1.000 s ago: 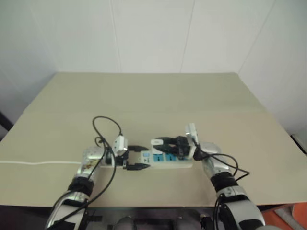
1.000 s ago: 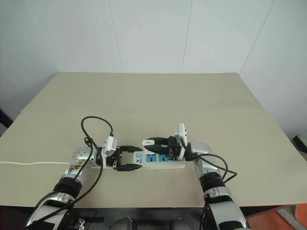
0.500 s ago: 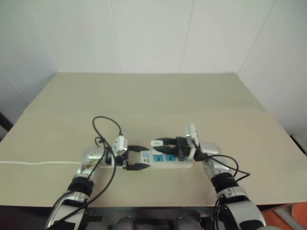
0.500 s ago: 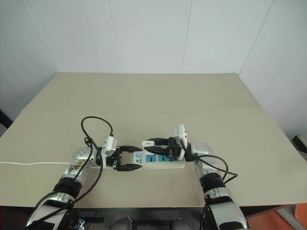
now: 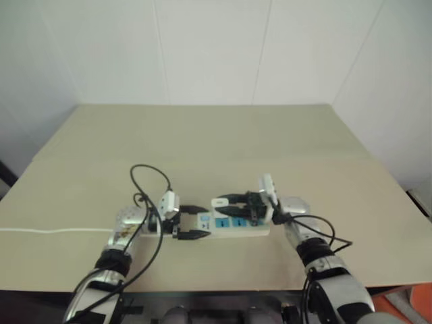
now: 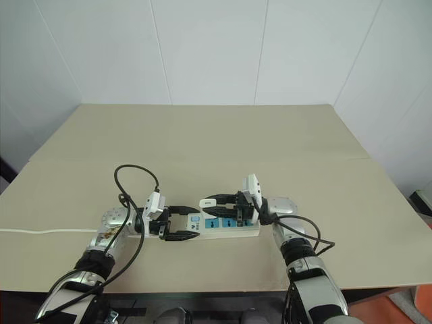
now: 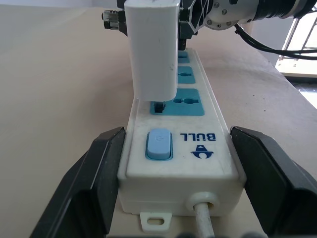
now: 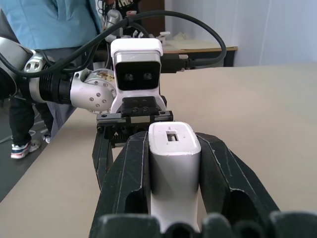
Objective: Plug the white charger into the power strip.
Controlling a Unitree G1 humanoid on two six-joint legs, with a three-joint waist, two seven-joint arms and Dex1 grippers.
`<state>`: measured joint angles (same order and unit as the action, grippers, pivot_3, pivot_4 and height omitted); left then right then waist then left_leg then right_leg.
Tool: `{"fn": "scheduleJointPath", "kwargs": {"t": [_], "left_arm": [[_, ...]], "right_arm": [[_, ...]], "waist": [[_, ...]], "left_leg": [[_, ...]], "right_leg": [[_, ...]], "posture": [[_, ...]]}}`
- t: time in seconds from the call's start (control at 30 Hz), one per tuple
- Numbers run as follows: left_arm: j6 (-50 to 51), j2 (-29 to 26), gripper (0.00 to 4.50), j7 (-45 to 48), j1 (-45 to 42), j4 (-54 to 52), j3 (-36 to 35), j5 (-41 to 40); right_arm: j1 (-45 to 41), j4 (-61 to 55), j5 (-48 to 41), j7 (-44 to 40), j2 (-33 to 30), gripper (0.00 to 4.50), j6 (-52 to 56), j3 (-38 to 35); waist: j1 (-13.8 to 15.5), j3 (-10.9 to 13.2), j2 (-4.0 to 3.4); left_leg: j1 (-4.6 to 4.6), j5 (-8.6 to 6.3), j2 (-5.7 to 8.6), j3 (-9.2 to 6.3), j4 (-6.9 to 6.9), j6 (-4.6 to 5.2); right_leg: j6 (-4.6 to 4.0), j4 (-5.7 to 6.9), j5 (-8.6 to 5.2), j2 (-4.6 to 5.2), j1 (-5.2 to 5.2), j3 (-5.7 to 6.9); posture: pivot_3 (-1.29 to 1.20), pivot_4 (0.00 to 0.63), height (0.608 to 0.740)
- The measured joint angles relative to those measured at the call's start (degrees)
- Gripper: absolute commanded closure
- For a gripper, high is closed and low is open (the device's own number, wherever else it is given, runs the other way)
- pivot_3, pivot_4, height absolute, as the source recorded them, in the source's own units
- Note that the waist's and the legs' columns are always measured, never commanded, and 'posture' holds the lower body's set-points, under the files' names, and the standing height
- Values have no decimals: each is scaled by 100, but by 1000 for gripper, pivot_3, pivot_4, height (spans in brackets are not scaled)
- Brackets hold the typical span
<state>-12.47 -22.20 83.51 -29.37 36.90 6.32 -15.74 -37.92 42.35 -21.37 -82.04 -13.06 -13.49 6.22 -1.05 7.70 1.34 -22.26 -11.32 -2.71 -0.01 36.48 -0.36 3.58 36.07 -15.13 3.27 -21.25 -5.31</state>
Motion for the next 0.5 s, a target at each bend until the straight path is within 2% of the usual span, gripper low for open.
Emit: {"fn": "scheduleJointPath", "kwargs": {"t": [0.5], "left_arm": [[64,-36,1319,-8,12,-12,-16,-11]], "right_arm": [[-617,929,3,-369,18,3392,74,47]], "waist": [[-29,-1,1]], "left_leg": [[16,0,-1,0,-11,0]], "right_leg": [[-3,2,-1,0,6,-3]], "posture": [[0,150,740]]}}
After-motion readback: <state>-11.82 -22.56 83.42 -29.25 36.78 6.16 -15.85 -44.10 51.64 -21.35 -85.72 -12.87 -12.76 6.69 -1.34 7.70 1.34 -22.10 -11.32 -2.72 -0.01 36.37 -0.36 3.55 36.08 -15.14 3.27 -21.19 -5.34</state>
